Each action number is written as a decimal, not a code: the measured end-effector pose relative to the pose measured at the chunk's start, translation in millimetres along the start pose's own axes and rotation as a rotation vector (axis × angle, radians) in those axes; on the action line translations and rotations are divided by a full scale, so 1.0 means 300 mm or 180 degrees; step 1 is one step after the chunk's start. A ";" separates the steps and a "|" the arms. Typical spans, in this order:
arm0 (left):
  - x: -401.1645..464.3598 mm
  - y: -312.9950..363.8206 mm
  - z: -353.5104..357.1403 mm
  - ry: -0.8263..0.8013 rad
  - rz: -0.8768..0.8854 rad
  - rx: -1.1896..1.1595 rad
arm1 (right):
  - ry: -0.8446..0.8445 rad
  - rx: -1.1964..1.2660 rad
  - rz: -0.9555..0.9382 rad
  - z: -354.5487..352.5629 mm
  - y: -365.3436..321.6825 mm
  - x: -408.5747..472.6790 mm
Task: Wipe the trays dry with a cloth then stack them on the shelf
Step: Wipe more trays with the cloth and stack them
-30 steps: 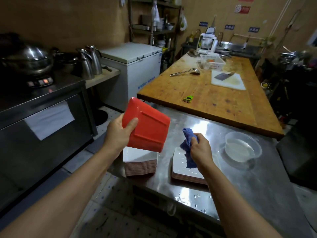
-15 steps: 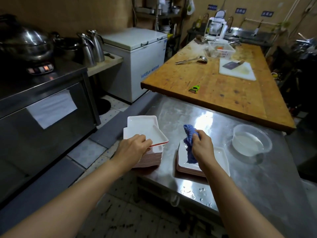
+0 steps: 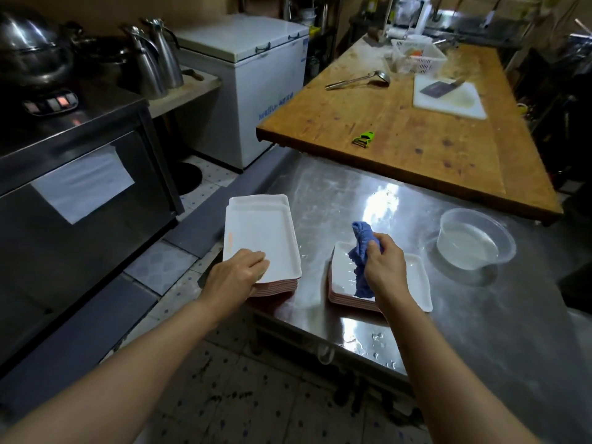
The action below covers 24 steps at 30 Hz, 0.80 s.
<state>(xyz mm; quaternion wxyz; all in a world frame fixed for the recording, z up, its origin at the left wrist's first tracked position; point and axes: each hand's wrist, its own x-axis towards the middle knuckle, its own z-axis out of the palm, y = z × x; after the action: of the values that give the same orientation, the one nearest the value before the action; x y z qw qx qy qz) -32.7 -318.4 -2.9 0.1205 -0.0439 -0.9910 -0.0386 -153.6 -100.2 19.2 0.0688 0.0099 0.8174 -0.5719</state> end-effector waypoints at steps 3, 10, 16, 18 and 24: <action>0.022 -0.022 0.022 -0.0125 -0.0015 -0.0090 | 0.0032 0.0015 0.0046 -0.005 0.016 0.009; 0.070 -0.055 0.076 -0.0413 -0.0349 -0.0038 | 0.0100 -0.0025 0.0144 -0.021 0.060 0.027; 0.145 0.043 0.070 -0.0232 -0.0490 0.0212 | 0.0188 0.0014 0.0141 -0.079 0.086 0.044; 0.178 0.124 0.067 0.0162 -0.0319 -0.0251 | 0.0209 -0.0094 0.0109 -0.104 0.091 0.048; 0.308 0.307 0.166 -0.0497 -0.1197 -0.1173 | 0.0155 -0.0717 -0.0030 -0.113 0.139 0.071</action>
<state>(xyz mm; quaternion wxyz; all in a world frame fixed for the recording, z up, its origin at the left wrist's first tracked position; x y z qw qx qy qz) -124.8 -215.5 -22.8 0.0245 0.1169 -0.9643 -0.2365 -174.3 -55.3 -11.0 0.0470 0.0120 0.8779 -0.4764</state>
